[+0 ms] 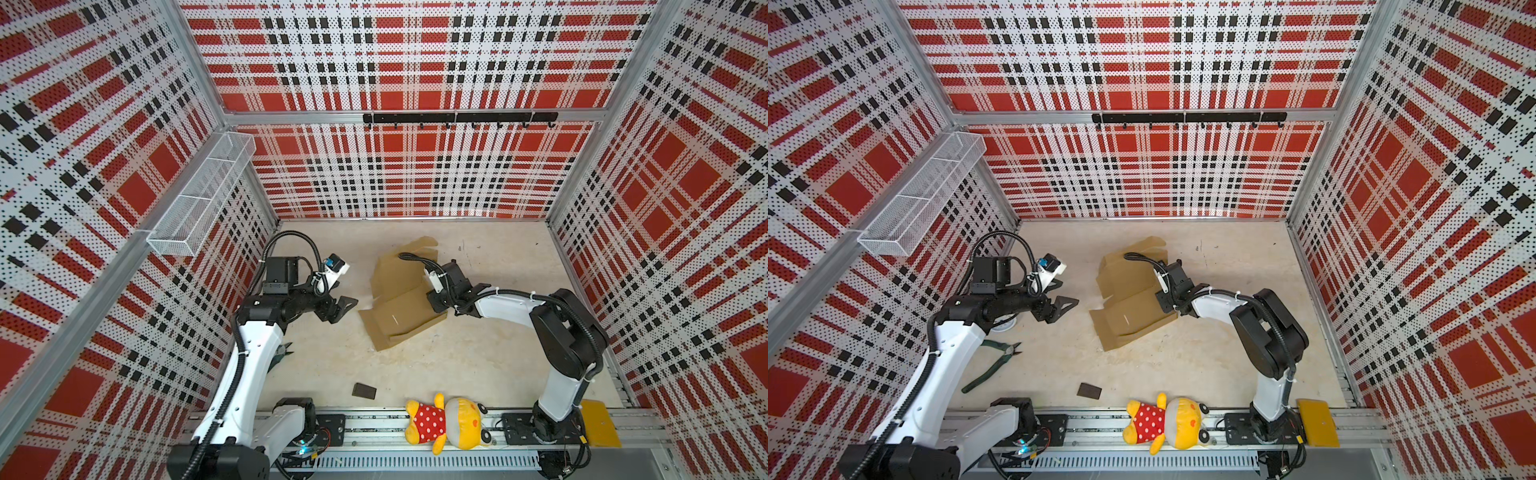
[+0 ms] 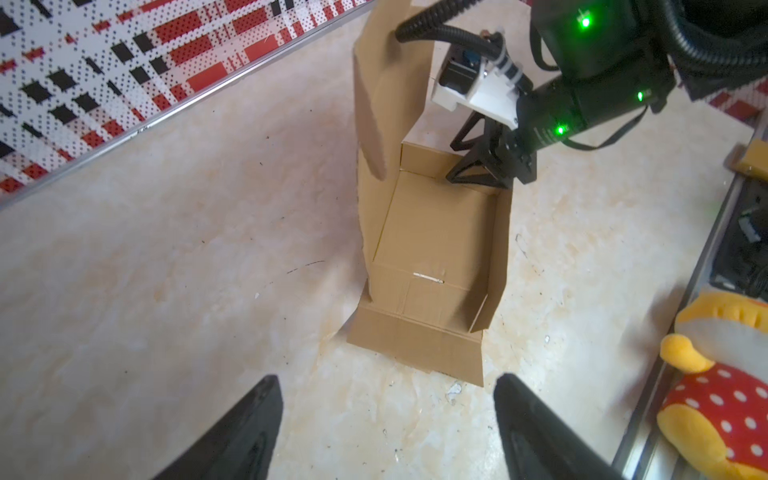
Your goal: Fold the paper box
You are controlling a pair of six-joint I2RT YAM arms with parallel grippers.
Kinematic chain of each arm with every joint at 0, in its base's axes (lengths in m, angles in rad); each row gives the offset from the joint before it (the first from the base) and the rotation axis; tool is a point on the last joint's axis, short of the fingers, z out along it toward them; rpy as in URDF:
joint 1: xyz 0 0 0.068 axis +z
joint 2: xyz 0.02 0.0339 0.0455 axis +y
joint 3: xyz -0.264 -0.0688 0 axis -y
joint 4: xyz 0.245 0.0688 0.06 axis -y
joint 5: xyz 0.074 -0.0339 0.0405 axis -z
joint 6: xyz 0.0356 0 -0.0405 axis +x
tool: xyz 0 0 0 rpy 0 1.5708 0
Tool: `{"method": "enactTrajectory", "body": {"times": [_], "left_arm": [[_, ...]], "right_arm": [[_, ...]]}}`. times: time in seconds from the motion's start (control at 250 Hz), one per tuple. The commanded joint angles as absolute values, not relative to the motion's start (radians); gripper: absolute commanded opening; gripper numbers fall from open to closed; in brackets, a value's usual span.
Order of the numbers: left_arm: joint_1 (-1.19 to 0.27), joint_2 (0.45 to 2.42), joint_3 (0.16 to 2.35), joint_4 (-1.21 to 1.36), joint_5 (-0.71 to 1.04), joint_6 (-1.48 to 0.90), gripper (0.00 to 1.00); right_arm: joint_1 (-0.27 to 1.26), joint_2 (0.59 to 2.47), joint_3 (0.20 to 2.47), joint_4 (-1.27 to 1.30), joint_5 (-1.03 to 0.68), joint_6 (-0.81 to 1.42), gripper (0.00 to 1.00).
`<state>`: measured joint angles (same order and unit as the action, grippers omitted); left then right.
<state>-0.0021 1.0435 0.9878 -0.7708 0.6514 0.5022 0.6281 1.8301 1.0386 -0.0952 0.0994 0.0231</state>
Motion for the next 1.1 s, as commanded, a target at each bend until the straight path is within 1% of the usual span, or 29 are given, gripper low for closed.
{"method": "enactTrajectory", "body": {"times": [0.0, 0.056, 0.128, 0.192, 0.276, 0.376, 0.516, 0.596, 0.704, 0.86, 1.096], "left_arm": [[0.018, 1.045, 0.976, -0.615, 0.692, 0.301, 0.83], [0.028, 1.048, 0.959, -0.559, 0.691, 0.214, 0.83], [0.040, 1.049, 0.932, -0.511, 0.711, 0.162, 0.83], [0.055, 1.052, 0.914, -0.483, 0.720, 0.129, 0.83], [0.068, 1.057, 0.904, -0.452, 0.683, 0.061, 0.82], [0.069, 1.063, 0.875, -0.405, 0.677, 0.009, 0.82], [0.070, 1.081, 0.838, -0.317, 0.697, -0.108, 0.82], [0.063, 1.088, 0.821, -0.283, 0.697, -0.159, 0.81], [0.050, 1.090, 0.794, -0.250, 0.705, -0.171, 0.80], [0.046, 1.110, 0.792, -0.239, 0.700, -0.185, 0.80], [0.046, 1.135, 0.784, -0.225, 0.699, -0.208, 0.73]], "right_arm": [[0.632, 1.860, 1.055, -0.044, 0.113, 0.015, 0.48], [0.631, 1.864, 1.050, -0.036, 0.104, 0.020, 0.43], [0.632, 1.864, 1.034, -0.015, 0.114, 0.027, 0.37], [0.632, 1.857, 1.024, -0.011, 0.138, 0.037, 0.28], [0.632, 1.835, 1.003, -0.007, 0.178, 0.056, 0.19], [0.632, 1.801, 0.956, 0.025, 0.222, 0.078, 0.09], [0.632, 1.762, 0.914, 0.017, 0.285, 0.116, 0.01], [0.632, 1.732, 0.877, 0.030, 0.312, 0.143, 0.00], [0.632, 1.702, 0.847, 0.038, 0.345, 0.182, 0.00], [0.631, 1.693, 0.841, 0.031, 0.345, 0.231, 0.00], [0.634, 1.685, 0.819, 0.054, 0.349, 0.265, 0.00]]}}
